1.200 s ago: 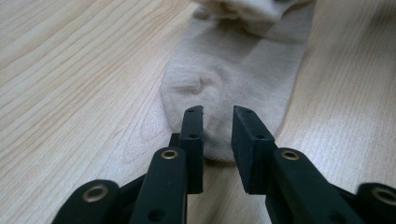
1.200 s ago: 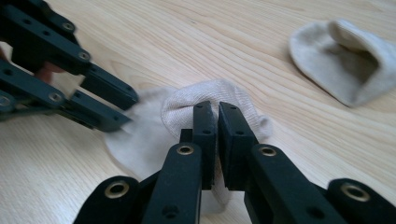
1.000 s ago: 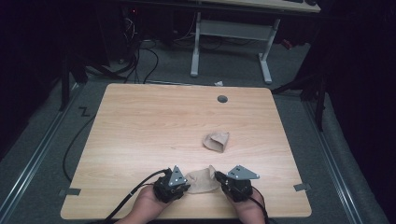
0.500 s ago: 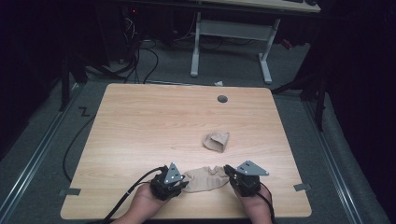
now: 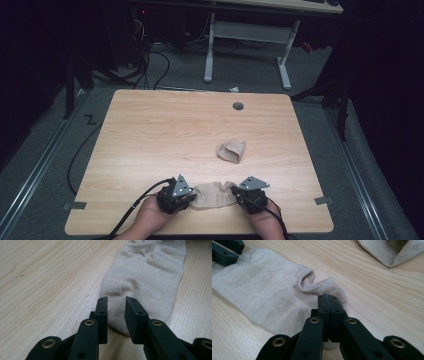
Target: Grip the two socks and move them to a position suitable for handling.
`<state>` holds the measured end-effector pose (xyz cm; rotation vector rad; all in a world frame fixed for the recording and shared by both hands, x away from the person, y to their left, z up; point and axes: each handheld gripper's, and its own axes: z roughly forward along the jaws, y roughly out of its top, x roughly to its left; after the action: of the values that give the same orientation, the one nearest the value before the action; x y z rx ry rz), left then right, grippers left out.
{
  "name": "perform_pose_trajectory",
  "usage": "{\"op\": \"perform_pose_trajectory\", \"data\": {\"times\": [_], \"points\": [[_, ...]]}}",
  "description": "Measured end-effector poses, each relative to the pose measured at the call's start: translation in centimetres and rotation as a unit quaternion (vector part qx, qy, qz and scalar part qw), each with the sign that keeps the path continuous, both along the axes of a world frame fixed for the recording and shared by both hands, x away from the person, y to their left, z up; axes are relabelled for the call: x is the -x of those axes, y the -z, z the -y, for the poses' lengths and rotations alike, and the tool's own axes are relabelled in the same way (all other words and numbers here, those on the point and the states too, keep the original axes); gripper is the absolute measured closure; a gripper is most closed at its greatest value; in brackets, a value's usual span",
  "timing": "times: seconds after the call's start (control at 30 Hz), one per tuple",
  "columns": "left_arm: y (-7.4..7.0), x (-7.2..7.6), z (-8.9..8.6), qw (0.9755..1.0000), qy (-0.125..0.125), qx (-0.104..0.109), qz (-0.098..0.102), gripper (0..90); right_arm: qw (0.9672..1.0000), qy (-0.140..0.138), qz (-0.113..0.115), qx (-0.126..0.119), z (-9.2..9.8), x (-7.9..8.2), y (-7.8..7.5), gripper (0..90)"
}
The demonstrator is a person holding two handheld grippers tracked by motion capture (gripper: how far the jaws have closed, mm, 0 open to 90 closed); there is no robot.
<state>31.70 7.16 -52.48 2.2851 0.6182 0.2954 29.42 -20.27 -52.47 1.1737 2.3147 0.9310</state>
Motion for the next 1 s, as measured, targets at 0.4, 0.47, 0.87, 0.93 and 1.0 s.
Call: {"op": "perform_pose_trajectory", "data": {"times": [0.4,0.47,0.87,0.93,1.0], "points": [[0.0,0.2,-2.0,0.9995,-0.025,0.008,-0.018,68.6,0.9997,-0.022,-0.006,-0.011,-1.1,-0.4,0.1,89.0],[0.0,0.2,-2.5,0.9993,-0.03,0.008,-0.021,68.7,0.9995,-0.031,-0.006,-0.011,-1.6,-0.6,0.1,88.9],[-0.6,1.1,-5.5,0.997,-0.074,0.014,-0.015,67.3,0.9969,-0.078,0.002,-0.009,-4.3,-0.7,-0.2,82.0],[-0.9,1.0,-5.9,0.9963,-0.081,0.025,-0.014,66.3,0.9971,-0.074,0.01,-0.018,-4.2,-0.7,-0.5,81.6],[-1.2,1.0,-6.2,0.9959,-0.084,0.031,-0.008,65.7,0.9973,-0.068,0.017,-0.023,-4.1,-0.7,-0.8,81.5]]}}
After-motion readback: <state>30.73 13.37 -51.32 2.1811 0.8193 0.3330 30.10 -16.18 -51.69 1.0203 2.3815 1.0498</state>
